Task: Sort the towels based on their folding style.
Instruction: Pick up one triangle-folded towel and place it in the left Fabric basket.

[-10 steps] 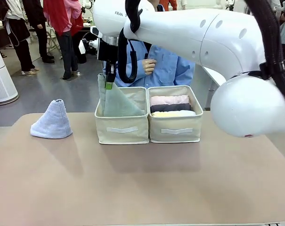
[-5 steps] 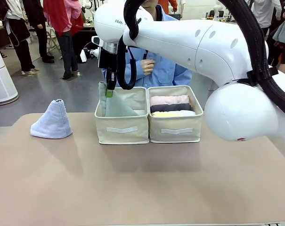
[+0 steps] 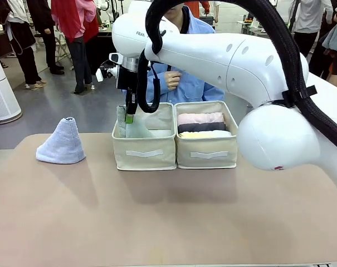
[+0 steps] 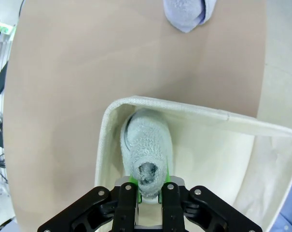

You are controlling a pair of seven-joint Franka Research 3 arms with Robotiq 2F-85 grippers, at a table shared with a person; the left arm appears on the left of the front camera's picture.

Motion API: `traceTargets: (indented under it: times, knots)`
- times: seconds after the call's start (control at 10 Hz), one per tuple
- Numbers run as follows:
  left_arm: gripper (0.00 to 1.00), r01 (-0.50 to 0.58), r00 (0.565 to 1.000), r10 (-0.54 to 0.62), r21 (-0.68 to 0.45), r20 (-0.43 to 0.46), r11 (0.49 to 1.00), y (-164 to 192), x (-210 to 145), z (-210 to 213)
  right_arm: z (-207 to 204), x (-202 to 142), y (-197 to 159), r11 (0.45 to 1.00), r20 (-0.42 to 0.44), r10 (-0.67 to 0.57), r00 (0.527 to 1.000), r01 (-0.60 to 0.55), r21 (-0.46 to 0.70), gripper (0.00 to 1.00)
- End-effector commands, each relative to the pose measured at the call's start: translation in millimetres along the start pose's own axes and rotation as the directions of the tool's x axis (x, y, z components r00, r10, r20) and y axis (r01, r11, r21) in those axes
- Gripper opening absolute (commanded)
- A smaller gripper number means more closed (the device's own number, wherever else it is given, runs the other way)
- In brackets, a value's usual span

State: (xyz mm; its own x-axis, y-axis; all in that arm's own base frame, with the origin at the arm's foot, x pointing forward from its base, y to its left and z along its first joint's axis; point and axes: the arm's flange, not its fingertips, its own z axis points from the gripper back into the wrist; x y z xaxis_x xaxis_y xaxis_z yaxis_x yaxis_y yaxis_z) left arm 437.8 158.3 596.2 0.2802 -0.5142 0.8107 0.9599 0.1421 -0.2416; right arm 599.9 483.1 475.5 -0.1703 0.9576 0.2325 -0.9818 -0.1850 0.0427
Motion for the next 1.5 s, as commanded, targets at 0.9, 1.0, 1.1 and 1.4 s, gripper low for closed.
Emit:
traceTargets:
  times: [0.9,1.0,1.1,1.4]
  knots:
    - [1.00,0.000,1.000,0.000,0.010,0.005,1.000,-1.1,1.4,0.0,27.4,20.7,-30.5,0.999,0.032,0.028,0.999,-0.029,0.023,1.00]
    - [1.00,0.000,1.000,0.000,0.010,0.005,1.000,-1.1,1.4,0.0,31.9,19.5,-28.3,1.000,0.026,0.022,0.999,-0.023,0.019,1.00]
    - [1.00,0.000,1.000,0.000,0.010,0.005,1.000,-1.1,1.4,0.0,36.7,18.4,-25.2,1.000,0.020,0.016,1.000,-0.016,0.014,1.00]
    - [1.00,0.000,1.000,0.000,0.010,0.005,1.000,-1.1,1.4,0.0,82.5,13.7,25.5,0.977,-0.171,0.081,0.982,-0.044,0.208,1.00]
